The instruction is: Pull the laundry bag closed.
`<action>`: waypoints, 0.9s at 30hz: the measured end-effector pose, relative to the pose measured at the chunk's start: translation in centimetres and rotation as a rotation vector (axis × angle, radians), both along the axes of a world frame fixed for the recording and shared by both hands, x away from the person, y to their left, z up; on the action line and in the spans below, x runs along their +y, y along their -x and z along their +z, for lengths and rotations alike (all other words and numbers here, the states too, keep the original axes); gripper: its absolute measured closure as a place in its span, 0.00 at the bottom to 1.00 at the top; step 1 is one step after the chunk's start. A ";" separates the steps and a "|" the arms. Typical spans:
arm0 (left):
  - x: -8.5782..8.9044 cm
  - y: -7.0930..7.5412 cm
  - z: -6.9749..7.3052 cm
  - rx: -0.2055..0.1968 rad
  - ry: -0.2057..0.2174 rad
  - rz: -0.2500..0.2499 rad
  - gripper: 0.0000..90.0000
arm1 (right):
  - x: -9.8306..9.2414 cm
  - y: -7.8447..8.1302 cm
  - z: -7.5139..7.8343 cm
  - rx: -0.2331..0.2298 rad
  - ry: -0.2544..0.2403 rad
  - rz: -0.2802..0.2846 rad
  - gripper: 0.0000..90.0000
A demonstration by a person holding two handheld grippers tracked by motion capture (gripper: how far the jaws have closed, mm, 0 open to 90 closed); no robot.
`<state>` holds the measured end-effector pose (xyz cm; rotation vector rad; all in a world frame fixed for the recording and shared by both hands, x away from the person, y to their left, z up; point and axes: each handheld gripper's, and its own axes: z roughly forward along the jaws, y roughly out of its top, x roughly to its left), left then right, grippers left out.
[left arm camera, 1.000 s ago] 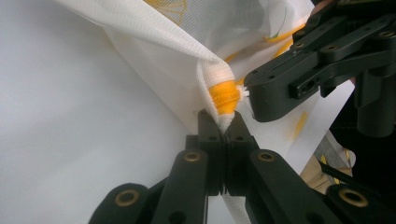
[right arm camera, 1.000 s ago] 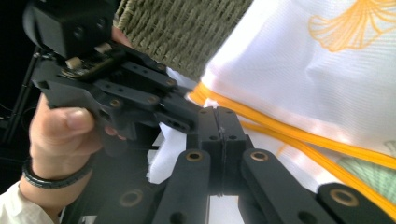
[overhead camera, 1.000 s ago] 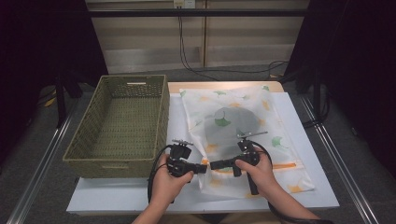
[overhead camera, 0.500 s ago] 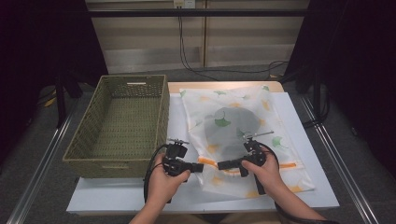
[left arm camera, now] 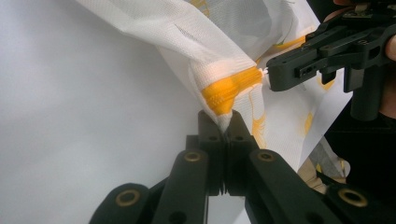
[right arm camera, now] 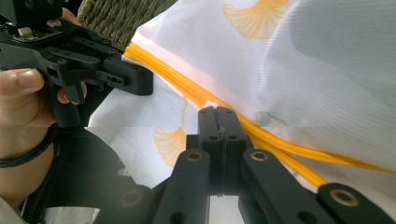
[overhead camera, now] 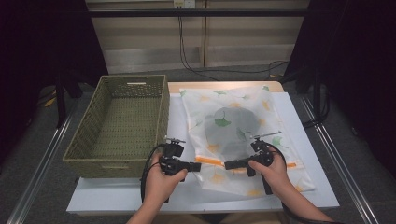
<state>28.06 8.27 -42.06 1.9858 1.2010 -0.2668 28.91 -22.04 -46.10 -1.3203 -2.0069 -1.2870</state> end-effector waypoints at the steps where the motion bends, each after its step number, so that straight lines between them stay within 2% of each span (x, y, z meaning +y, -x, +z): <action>1: 0.0 0.0 0.0 0.000 -0.003 -0.003 0.98 | -0.2 0.0 0.0 0.001 0.002 -0.004 1.00; 9: 0.2 0.1 0.3 -0.002 0.001 -0.011 0.98 | -0.9 0.1 0.0 0.003 -0.004 -0.012 1.00; 14: 0.1 0.2 0.5 0.000 0.000 -0.006 0.98 | -1.0 0.2 0.3 -0.009 0.004 -0.004 1.00; 16: 0.3 0.2 0.5 0.002 0.012 0.000 0.98 | -1.3 0.1 0.3 -0.012 0.014 -0.011 1.00; 22: 0.5 0.1 0.7 0.003 0.008 -0.001 0.98 | -2.2 0.1 0.3 -0.011 0.002 -0.022 1.00; 25: 0.7 0.0 0.8 -0.004 -0.003 0.003 0.98 | -2.4 0.1 0.4 -0.018 0.028 -0.027 1.00; 27: 0.9 0.0 0.9 0.001 0.007 0.011 0.98 | -2.8 0.2 0.4 -0.017 0.026 -0.030 1.00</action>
